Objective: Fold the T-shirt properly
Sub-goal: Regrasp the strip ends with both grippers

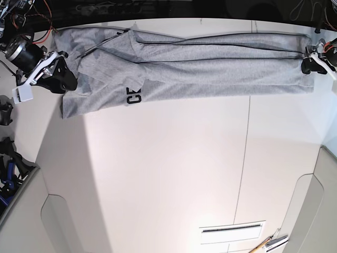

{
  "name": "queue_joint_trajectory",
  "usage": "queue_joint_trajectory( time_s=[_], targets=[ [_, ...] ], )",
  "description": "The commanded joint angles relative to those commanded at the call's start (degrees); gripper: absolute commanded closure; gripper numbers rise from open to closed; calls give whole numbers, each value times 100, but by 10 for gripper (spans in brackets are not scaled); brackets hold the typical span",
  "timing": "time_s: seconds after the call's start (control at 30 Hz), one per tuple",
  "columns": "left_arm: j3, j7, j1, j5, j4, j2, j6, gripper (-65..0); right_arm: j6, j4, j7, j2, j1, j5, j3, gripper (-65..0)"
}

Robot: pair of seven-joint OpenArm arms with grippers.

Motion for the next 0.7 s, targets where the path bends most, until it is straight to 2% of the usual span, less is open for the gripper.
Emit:
queue_joint_trajectory(
  time_s=[0.2, 0.27, 0.3, 0.47, 0.57, 0.6, 0.63, 0.7],
  targets=[
    [0, -262, -2, -48, -643, 149, -57, -426, 0, 0, -4, 0, 0, 0, 0, -242],
    [2, -249, 0, -341, -874, 168, -332, -426, -2, 0, -4, 0, 0, 0, 0, -242],
    [2, -175, 0, -496, -942, 199, -356, -426, -2, 0, -4, 0, 2, 2, 0, -242],
    [17, 337, 0, -1480, -964, 260, -874, -425, -2, 0, -4, 0, 2, 44, 0, -242],
    [17, 723, 2, -1989, -964, 258, -930, -422, -2, 0, -26, 0, 0, 42, 0, -242],
    [17, 776, 2, -2105, -964, 258, -930, -397, -2, 0, -28, 0, 0, 42, 0, -242],
    [17, 769, 0, -2170, -964, 258, -930, -337, -2, 0, -26, 0, 2, 42, 0, -242],
    [17, 680, 0, -2188, -964, 258, -930, -150, -2, 0, -26, 0, 0, 42, 0, -242]
  ],
)
